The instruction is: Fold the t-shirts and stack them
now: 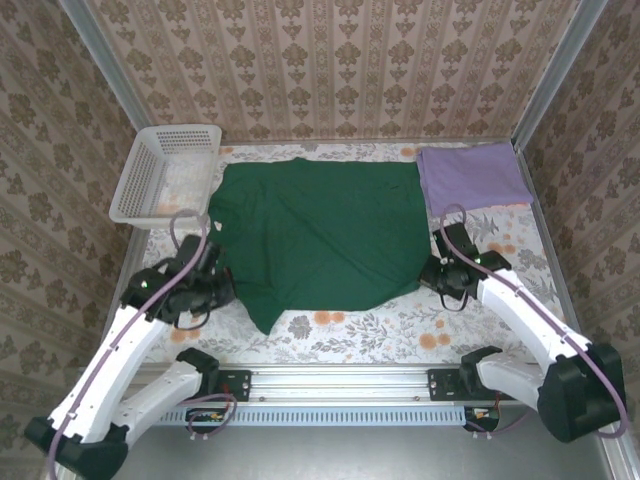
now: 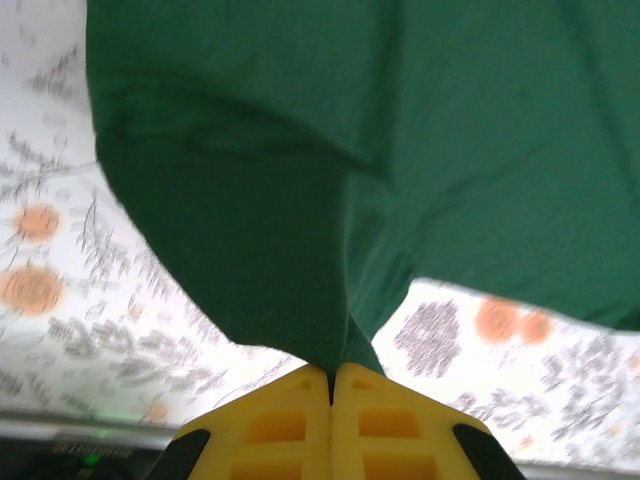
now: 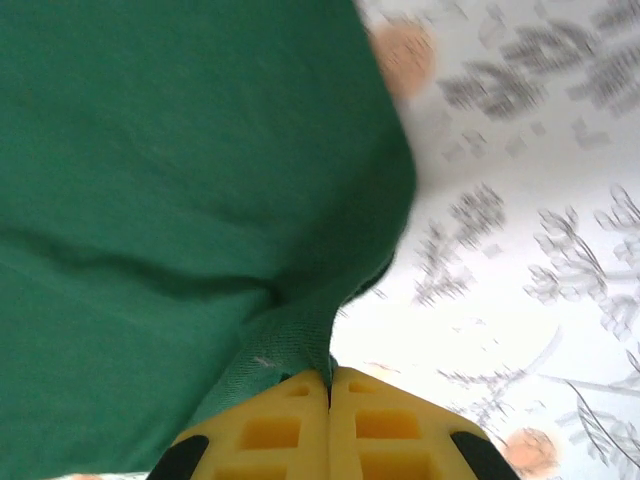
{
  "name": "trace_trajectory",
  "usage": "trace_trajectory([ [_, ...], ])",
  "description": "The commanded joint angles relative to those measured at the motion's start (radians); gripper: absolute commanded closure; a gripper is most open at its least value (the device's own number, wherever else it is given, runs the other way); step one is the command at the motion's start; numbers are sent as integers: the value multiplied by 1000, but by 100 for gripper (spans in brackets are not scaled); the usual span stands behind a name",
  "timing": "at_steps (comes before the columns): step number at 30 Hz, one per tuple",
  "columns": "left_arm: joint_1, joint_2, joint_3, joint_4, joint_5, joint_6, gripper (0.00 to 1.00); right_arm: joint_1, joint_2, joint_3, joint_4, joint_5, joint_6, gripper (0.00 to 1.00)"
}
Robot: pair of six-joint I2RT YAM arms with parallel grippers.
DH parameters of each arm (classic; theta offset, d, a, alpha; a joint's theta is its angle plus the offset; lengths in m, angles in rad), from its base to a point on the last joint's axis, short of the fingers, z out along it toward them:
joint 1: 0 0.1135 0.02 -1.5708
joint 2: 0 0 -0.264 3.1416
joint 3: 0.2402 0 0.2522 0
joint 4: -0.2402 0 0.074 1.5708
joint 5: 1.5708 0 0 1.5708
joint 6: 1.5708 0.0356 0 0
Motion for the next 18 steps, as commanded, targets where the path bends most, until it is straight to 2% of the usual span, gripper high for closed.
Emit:
trace_trajectory([
  [1,119,96,94,134,126,156,100,-3,82,87,43,15,-58,100],
  [5,276,261,174,263,250,193,100,-42,207,179,80,6,-91,100],
  [8,357,390,230,335,315,174,100,-71,306,251,86,7,-120,100],
  [18,383,834,500,381,357,160,100,-185,524,370,106,-24,-170,100],
])
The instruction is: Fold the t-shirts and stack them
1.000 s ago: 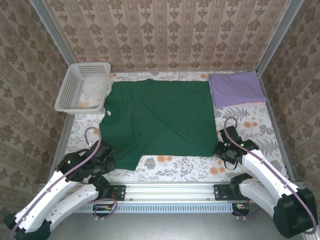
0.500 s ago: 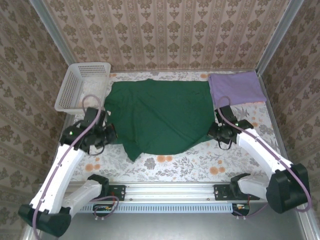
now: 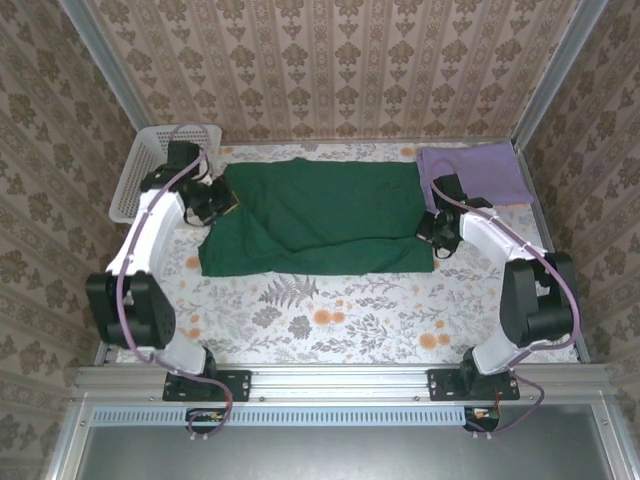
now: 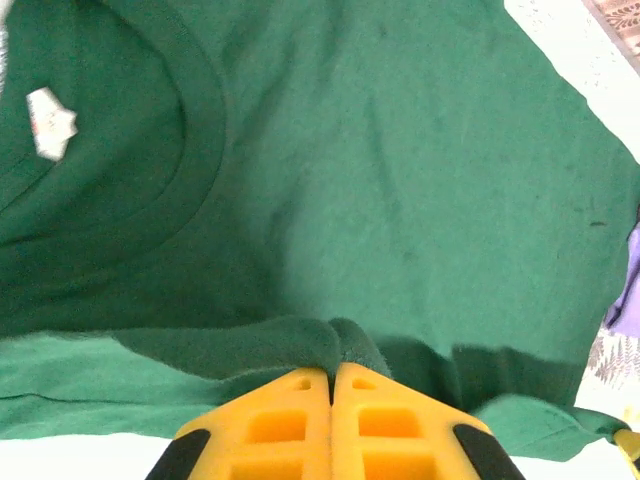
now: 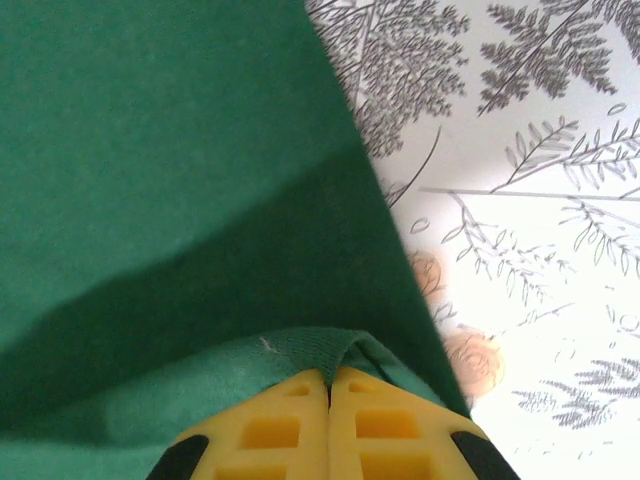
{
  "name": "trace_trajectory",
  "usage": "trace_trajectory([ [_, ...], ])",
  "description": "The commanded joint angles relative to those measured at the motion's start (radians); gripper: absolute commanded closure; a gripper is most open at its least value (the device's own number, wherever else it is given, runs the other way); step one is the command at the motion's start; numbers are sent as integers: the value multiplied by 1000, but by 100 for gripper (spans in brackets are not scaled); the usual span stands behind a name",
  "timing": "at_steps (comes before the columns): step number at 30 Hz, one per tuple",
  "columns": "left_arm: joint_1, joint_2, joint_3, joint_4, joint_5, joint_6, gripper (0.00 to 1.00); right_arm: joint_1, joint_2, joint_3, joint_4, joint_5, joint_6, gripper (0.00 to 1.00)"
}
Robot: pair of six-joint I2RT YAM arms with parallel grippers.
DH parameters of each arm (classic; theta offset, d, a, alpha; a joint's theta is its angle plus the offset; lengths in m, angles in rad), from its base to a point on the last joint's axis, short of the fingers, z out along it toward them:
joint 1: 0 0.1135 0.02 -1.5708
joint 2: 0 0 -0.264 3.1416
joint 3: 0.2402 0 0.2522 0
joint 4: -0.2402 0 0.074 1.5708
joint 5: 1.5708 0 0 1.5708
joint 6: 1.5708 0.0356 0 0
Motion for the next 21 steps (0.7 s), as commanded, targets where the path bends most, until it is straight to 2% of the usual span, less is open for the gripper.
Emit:
trace_trajectory([
  [1,9,99,82,10,21,30,100,-25,53,40,18,-26,-31,100],
  [5,30,188,155,1,-40,17,86,-46,123,85,14,-44,-36,98],
  [7,40,226,209,-9,-60,15,78,-63,143,106,10,-45,-28,83],
  [9,42,257,282,-54,-82,23,69,-83,142,116,21,-77,-16,76],
  [10,40,254,304,-65,-90,27,63,-89,133,120,22,-88,-12,71],
  [12,26,215,307,-70,-146,38,44,-95,91,111,25,-73,-2,56],
  [13,16,182,297,-72,-189,47,41,-97,59,91,35,-61,4,51],
  [15,-9,120,251,-65,-242,60,40,-97,-20,20,87,-62,25,50],
  [17,-46,45,144,-18,-247,56,40,-98,-112,-100,181,-107,77,52],
  [21,-150,-51,-86,99,-234,29,57,-82,-197,-292,342,-262,156,64],
])
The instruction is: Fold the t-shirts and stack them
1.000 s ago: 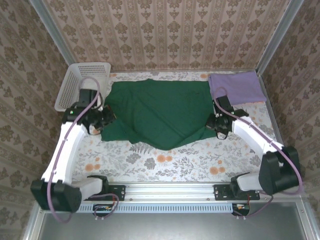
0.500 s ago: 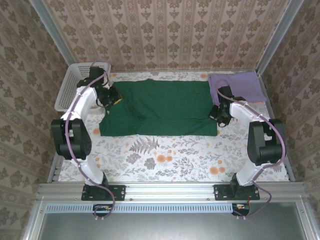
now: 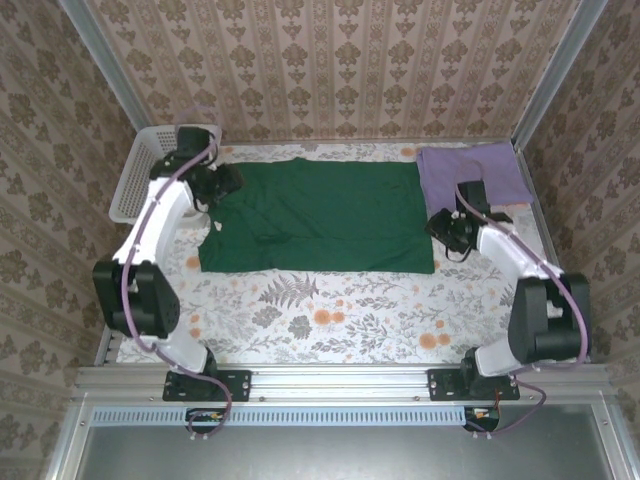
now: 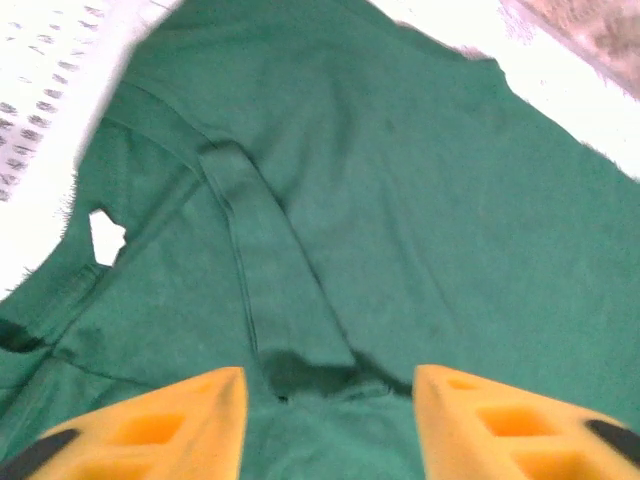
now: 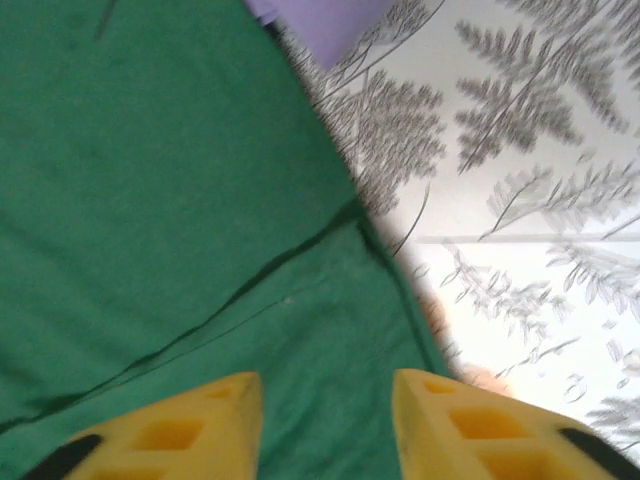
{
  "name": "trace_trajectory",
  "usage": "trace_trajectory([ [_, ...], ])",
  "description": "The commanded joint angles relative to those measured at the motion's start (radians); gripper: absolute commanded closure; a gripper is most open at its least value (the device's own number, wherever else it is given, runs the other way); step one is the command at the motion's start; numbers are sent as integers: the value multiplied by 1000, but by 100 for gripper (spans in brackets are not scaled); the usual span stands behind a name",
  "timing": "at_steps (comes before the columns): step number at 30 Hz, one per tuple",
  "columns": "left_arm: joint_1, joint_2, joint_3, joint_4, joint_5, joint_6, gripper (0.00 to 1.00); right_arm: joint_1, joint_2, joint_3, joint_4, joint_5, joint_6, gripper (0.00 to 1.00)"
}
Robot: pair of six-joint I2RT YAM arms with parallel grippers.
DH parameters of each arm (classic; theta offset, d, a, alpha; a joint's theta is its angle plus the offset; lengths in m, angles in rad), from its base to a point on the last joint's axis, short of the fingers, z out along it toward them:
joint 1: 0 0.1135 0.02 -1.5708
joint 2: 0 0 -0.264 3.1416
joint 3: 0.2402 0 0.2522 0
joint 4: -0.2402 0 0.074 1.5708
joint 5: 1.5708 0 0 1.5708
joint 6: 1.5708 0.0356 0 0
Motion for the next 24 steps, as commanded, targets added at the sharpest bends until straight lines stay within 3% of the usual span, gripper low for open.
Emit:
trace_trajectory([
  [1,-71,-39,-166,86,-7,-7,63,22,-13,-110,126,-131,83,66],
  [5,-91,-27,-309,162,3,-15,72,60,38,-140,161,-155,76,71],
  [12,-14,36,-455,296,-69,-40,72,83,183,-81,119,-110,64,74],
  [19,51,95,-503,331,-70,-35,68,79,164,-104,53,3,76,66],
  [24,75,83,-536,344,-47,-31,66,73,190,-71,-10,-4,71,65],
])
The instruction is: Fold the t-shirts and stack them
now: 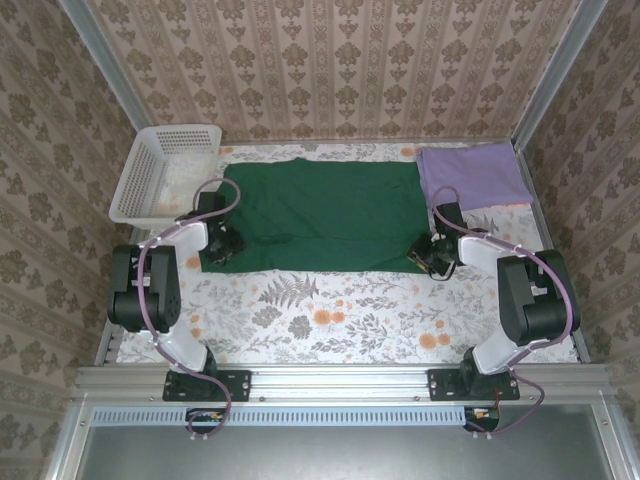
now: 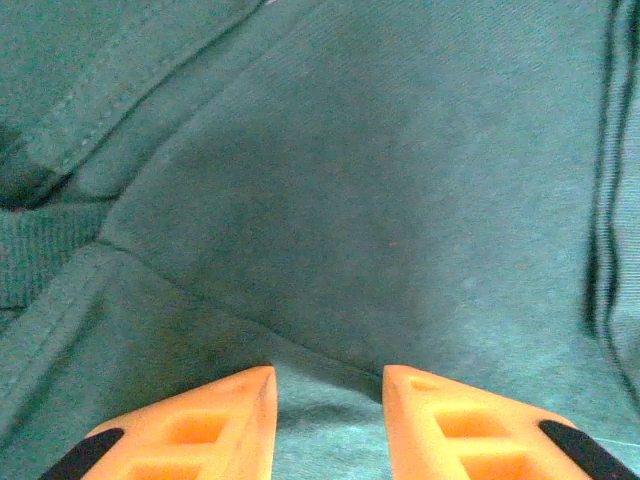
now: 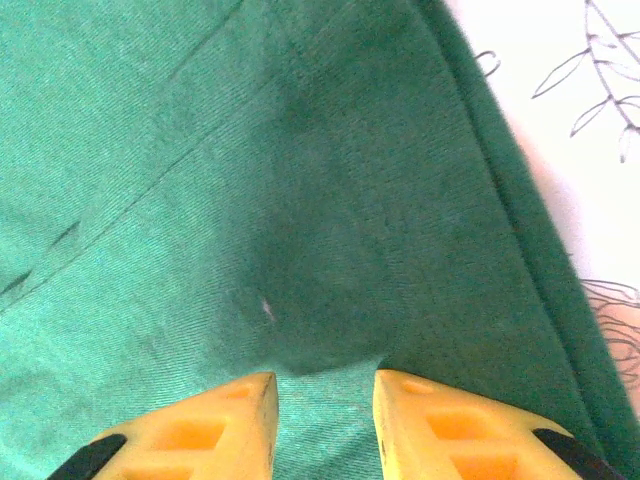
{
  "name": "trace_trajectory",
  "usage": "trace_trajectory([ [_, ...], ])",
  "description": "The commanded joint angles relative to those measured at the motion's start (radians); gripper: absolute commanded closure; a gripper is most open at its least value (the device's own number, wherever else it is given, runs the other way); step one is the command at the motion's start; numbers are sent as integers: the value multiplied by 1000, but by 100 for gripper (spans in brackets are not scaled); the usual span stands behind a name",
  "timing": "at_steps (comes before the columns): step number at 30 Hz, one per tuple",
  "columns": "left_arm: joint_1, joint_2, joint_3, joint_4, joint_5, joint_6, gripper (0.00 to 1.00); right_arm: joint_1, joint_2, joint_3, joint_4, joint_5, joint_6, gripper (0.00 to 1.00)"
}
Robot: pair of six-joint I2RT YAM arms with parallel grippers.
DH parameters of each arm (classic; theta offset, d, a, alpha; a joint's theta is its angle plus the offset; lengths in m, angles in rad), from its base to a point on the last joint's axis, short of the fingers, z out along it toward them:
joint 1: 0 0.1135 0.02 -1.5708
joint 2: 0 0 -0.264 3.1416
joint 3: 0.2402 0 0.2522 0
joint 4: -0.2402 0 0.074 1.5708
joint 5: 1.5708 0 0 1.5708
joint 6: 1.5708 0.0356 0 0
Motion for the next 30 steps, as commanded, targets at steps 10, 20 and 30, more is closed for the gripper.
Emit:
trace_trajectory([
  [10,-2,-102,-147,-8,-31,30,65,-3,-25,-13,-185,62,0,61],
  [20,-3,-343,-299,-59,4,11,64,0,-175,-143,-234,62,27,61],
  [30,-56,-556,-252,-138,32,-16,58,-1,-336,-170,-255,35,-28,48],
])
